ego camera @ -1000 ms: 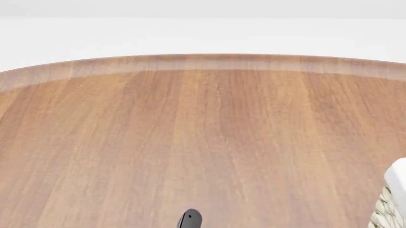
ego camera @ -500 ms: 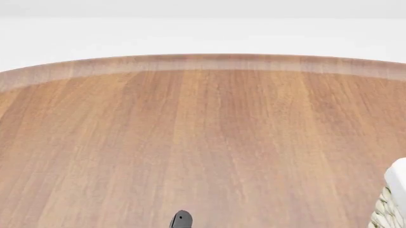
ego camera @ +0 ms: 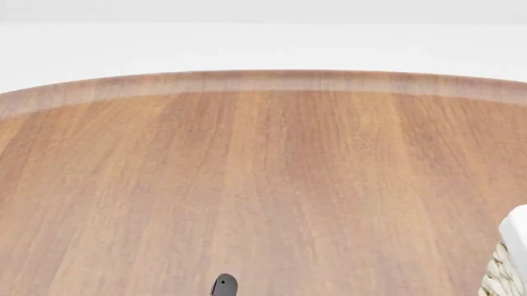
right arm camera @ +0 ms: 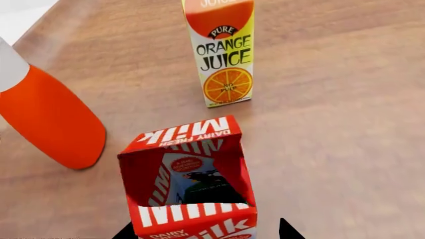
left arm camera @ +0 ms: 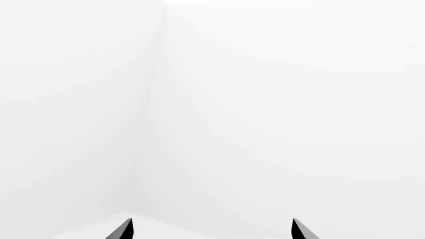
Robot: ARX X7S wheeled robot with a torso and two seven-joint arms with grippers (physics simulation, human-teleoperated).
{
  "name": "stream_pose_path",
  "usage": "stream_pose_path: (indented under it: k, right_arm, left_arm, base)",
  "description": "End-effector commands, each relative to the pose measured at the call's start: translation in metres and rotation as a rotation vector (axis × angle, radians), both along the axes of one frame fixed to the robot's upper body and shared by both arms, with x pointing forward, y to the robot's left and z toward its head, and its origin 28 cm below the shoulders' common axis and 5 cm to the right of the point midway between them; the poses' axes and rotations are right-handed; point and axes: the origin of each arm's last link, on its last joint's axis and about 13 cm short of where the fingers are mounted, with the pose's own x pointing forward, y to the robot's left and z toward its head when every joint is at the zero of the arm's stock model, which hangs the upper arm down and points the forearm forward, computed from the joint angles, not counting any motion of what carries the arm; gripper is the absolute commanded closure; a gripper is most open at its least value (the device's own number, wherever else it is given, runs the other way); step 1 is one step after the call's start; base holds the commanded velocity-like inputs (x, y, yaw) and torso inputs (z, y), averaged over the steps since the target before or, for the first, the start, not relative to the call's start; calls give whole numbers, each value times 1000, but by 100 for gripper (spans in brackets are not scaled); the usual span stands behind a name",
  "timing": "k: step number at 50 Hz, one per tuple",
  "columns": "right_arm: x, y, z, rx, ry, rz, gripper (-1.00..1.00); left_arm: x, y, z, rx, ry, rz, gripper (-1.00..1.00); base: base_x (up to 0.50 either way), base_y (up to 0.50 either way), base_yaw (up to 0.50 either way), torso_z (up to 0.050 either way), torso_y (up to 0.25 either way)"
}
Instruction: Pick the milk and place it in the basket.
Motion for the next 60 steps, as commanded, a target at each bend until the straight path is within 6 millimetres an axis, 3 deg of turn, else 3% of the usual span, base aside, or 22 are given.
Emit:
stream_pose_path:
  k: [1,8,9,34,49,60]
  right_arm:
    - [7,10,-3,4,11,45,-100]
    - [7,11,-6,1,10,51,-100]
    - [7,10,-6,-2,2,52,100]
    - [14,6,-10,-40,-79,-90,100]
    - [27,-3,31,57,-244,-296,100]
    - [24,-13,67,70,-368,-368,100]
  left_arm:
    - [-2,1,0,13,-11,8,-100]
    - [-2,2,0,12,-13,10,-100]
    - [-2,2,0,11,-13,9,-100]
    - [-2,1,-1,13,-9,8,-100]
    - [-2,1,0,14,-9,6,-100]
    - [-1,0,-1,15,-8,5,-100]
  base:
    - [0,0,0,0,0]
    - [0,0,0,0,0]
    - [0,0,0,0,0]
    - [0,1,1,0,0]
    - [2,2,2,-1,0]
    - [0,0,0,0,0]
